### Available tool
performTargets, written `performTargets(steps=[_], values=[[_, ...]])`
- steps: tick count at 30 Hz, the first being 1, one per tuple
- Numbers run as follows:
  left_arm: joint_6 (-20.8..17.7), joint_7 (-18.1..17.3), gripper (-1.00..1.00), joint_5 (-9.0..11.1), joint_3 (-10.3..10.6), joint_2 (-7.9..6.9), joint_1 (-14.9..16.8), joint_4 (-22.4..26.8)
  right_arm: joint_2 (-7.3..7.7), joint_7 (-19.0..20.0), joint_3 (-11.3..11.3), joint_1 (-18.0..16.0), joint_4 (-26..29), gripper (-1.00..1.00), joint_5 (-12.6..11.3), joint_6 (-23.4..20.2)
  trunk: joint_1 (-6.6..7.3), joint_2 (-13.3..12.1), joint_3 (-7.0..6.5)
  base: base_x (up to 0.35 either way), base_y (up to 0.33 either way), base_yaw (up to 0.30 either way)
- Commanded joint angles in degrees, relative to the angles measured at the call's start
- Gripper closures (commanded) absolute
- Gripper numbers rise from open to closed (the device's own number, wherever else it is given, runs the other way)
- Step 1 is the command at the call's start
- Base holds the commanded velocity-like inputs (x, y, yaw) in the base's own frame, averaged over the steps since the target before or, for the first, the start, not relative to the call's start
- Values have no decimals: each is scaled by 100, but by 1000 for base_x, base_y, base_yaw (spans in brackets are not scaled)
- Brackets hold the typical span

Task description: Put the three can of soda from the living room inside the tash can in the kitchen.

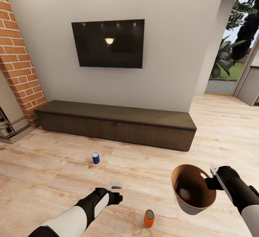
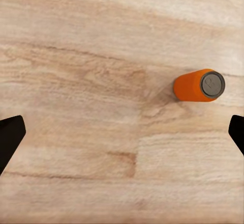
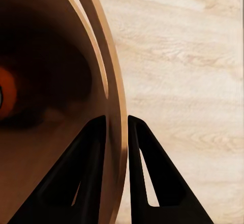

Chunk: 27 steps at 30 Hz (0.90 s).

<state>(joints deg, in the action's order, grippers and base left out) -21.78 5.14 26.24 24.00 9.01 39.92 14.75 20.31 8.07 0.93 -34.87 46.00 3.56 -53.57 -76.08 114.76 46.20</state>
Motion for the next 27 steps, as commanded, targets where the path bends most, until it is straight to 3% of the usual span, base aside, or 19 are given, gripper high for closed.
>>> performTargets(steps=[1,14,27], values=[[2,-1,-100,1,0,-1,-2,-1,-2,14,0,-2,0,100,-34,23,0,0,-1,0,0,0],[-37,-5,-100,31,-62,-22,16,63,-27,-28,10,-117,60,100,98,143,0,1,1,0,0,-10],[-37,-5,-100,31,-62,-22,16,63,-27,-28,10,-117,60,100,75,143,0,1,1,0,0,-22]])
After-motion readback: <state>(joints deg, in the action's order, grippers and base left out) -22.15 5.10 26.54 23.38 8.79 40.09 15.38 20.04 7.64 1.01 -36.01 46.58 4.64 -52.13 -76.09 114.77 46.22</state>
